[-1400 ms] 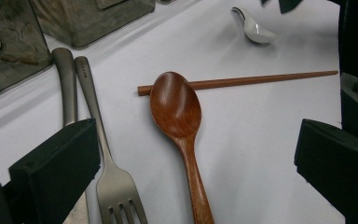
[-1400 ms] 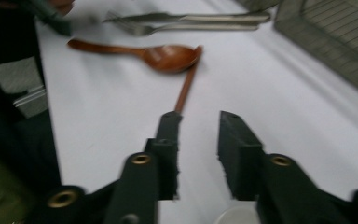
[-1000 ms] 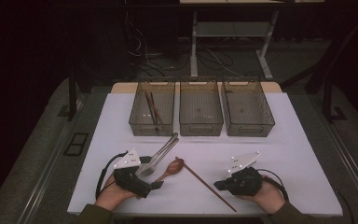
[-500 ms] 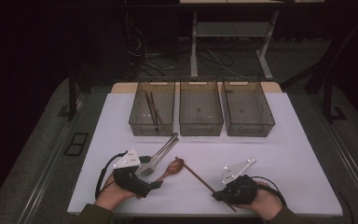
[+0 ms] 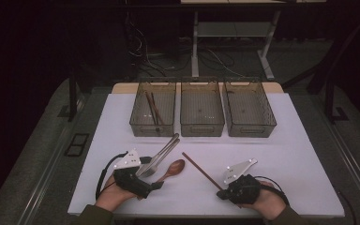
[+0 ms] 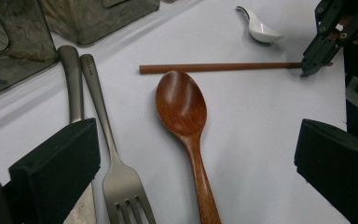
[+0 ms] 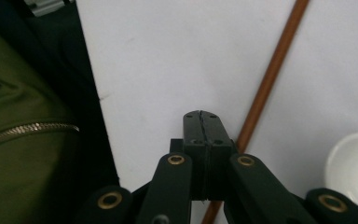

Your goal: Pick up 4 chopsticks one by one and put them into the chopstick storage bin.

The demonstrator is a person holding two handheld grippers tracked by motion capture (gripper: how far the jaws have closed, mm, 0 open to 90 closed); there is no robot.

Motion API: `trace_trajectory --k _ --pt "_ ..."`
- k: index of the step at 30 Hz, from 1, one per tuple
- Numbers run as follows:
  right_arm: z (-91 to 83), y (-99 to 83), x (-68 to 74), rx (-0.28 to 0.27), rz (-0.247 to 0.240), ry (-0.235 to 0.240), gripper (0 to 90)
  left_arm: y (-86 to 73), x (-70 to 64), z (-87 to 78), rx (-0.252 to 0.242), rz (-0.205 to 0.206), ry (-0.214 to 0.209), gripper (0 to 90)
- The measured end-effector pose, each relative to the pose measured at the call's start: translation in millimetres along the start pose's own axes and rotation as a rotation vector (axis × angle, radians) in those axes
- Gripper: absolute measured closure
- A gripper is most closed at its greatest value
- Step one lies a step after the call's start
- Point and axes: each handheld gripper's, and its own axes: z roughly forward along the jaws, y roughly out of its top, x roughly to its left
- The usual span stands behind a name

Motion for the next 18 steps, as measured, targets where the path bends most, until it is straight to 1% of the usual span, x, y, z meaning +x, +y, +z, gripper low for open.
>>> trace_trajectory --k 2,3,4,5,8,10,13,15,16,18 --pt "0.3 -0.9 -0.9 0.010 0.002 -0.009 89.6 0.0 -0.1 0.0 0.000 0.001 0.000 0.0" --pt "0.6 -1.3 -2.2 0.004 -0.004 -0.003 89.6 0.0 -0.2 0.0 0.000 0.000 0.000 0.0" --pt "0.7 -1.4 -2.9 0.003 -0.010 -0.007 89.6 0.0 -0.1 0.0 0.000 0.001 0.000 0.0" --pt "0.1 -1.1 -2.0 0.006 0.004 -0.008 89.6 -0.1 0.0 0.0 0.001 0.001 0.000 0.0" --pt "-0.3 -1.3 -2.4 0.007 0.007 -0.010 89.5 0.0 -0.1 0.0 0.000 0.001 0.000 0.0" --pt "-2.0 -0.4 -3.3 -0.005 0.000 -0.012 89.5 0.0 -0.1 0.2 0.001 0.002 0.000 0.0" --pt "-6.7 2.6 -5.4 -0.035 0.011 -0.025 89.4 0.2 -0.2 0.4 0.003 0.003 -0.001 0.0" --pt "-9.2 5.4 -7.1 -0.053 0.037 -0.036 85.9 0.3 -0.4 0.6 0.002 0.004 -0.002 0.0" --pt "-9.9 6.7 -9.4 -0.056 0.029 -0.054 83.1 0.4 -0.5 0.6 0.003 0.004 -0.002 0.0" --pt "-9.4 10.7 -11.6 -0.070 0.055 -0.066 78.6 0.4 -0.5 1.0 0.003 0.004 -0.002 0.0"
